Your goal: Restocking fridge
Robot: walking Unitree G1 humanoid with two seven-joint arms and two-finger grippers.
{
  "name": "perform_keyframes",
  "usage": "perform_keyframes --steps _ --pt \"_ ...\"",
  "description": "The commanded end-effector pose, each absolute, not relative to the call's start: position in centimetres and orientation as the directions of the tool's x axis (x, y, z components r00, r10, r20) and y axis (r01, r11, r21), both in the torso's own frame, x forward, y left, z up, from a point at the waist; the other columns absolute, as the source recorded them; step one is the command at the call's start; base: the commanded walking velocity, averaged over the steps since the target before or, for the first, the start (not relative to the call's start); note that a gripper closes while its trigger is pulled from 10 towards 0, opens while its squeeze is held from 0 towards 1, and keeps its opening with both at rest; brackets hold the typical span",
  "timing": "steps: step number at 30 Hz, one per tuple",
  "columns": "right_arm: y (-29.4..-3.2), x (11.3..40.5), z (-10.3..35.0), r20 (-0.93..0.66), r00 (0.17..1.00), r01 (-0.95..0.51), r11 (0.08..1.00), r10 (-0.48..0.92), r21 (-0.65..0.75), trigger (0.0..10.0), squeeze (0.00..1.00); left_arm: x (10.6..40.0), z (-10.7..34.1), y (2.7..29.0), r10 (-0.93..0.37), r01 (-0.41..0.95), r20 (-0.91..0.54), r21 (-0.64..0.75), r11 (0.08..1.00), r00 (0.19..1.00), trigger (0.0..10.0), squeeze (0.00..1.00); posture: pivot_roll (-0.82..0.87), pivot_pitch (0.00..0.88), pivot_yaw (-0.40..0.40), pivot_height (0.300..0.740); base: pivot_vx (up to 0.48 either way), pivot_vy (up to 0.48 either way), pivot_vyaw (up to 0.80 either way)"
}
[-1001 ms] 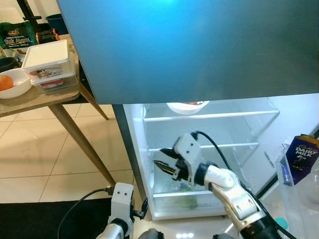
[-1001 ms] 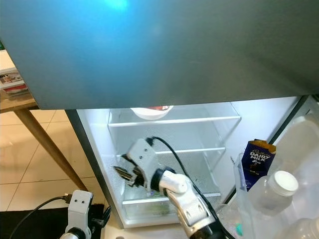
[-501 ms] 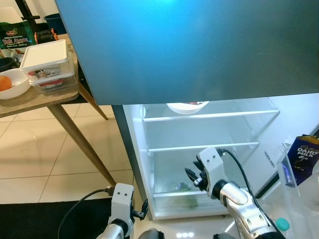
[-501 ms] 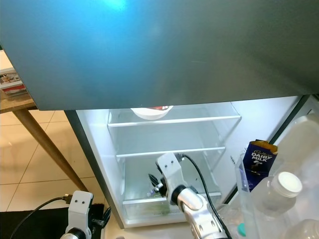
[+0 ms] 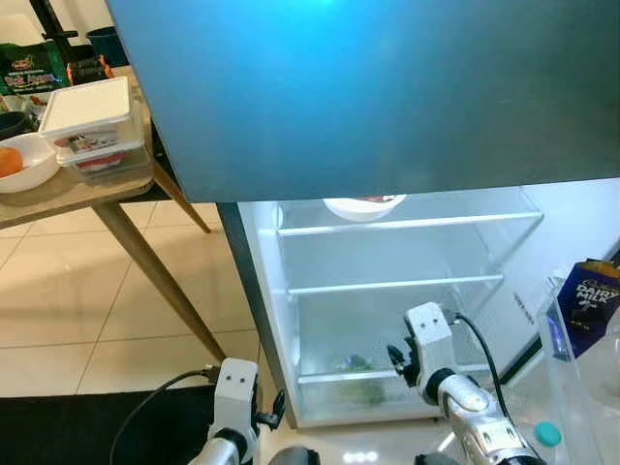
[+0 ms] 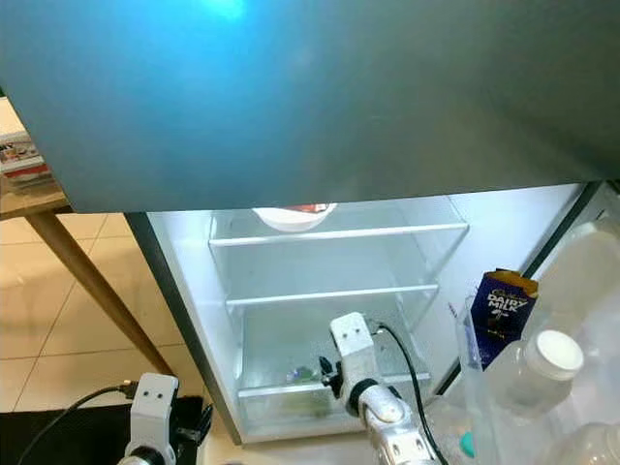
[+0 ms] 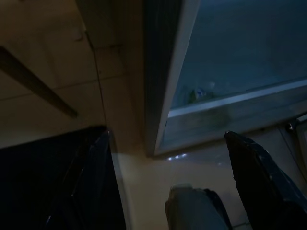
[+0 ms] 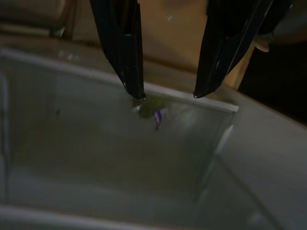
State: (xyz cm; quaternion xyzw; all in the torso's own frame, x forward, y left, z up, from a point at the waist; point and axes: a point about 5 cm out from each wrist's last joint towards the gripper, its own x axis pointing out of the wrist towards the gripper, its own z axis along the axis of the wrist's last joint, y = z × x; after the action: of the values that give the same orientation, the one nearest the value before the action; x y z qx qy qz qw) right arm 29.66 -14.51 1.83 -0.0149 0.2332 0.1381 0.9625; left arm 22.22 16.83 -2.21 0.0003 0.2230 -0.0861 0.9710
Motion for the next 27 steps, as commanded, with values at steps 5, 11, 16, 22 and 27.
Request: perform_keyframes --steps 5,11,16,22,27 --pt "-16.1 28.6 0.1 -0.502 0.840 -0.204 0.977 0.208 0.063 10.0 0.00 21.1 -3.3 17.6 -0.118 0.102 -0.491 -0.060 0.993 0.863 10.0 0.00 0.05 0.143 0.012 0.631 0.000 0.000 0.00" --pt "-16.5 26.8 -1.4 -0.530 0.824 -0.195 0.978 0.201 0.068 10.0 0.00 20.9 -3.6 18.1 -0.100 0.073 -0.514 -0.073 0.995 0.852 10.0 0.00 0.04 0.140 0.018 0.631 0.000 0.000 0.00" --pt "-16.8 26.1 -2.1 -0.531 0.827 -0.146 0.983 0.182 0.110 10.0 0.00 21.4 -3.6 18.0 -0.108 0.075 -0.528 -0.084 0.994 0.843 10.0 0.00 0.03 0.126 0.033 0.631 0.000 0.000 0.00" --pt "-17.5 25.8 -2.4 -0.532 0.833 -0.111 0.988 0.153 0.112 10.0 0.00 22.5 -3.2 17.8 -0.125 0.090 -0.522 -0.092 0.992 0.843 10.0 0.00 0.03 0.101 0.044 0.631 0.000 0.000 0.00" --pt "-17.6 25.6 -2.6 -0.535 0.832 -0.107 0.988 0.151 0.112 10.0 0.00 22.8 -3.1 17.7 -0.135 0.101 -0.521 -0.092 0.991 0.843 10.0 0.00 0.03 0.096 0.053 0.631 0.000 0.000 0.00"
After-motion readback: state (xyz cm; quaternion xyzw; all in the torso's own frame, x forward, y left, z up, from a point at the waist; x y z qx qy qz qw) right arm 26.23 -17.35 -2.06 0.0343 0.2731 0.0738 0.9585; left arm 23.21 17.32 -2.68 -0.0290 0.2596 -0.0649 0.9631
